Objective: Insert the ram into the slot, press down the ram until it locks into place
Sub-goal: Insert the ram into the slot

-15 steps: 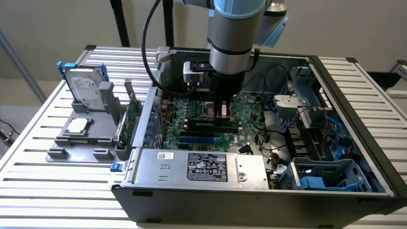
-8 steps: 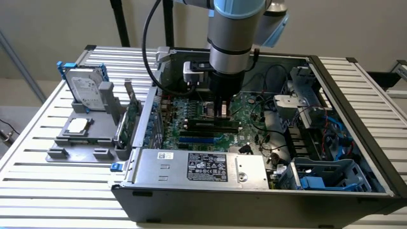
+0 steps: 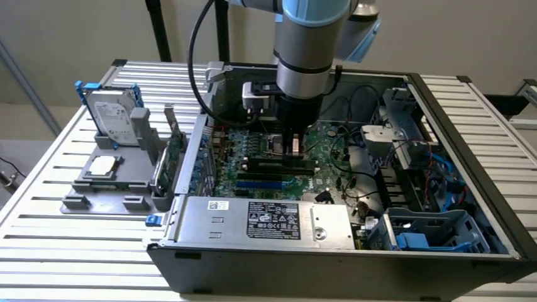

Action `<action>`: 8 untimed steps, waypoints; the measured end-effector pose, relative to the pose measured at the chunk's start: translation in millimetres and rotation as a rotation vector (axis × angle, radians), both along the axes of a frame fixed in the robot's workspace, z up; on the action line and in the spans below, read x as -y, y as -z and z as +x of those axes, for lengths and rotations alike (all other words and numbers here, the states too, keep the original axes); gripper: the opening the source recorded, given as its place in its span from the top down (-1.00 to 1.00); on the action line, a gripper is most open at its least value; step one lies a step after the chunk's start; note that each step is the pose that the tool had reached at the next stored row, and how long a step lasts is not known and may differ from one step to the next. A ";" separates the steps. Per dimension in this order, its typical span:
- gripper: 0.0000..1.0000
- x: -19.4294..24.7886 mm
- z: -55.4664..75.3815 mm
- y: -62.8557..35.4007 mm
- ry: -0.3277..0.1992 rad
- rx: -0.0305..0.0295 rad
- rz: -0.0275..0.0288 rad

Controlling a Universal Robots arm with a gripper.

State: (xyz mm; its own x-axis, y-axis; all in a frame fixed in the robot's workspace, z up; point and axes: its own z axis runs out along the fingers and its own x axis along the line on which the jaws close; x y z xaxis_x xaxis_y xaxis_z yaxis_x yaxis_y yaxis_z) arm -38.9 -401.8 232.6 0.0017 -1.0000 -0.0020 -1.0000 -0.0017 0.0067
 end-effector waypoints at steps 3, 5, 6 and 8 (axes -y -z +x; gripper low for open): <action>0.74 0.0 0.0 0.5 0.000 0.0000 0.0000; 0.74 -0.1 0.0 0.7 0.001 0.0000 0.0000; 0.74 -0.1 0.0 0.8 0.001 0.0000 0.0000; 0.74 -0.3 0.1 1.0 0.004 0.0001 0.0002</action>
State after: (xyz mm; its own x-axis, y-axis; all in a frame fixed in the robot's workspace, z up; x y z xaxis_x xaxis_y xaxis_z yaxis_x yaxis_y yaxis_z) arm -38.8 -401.5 231.6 -0.0026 -1.0000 -0.0022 -1.0000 0.0026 0.0066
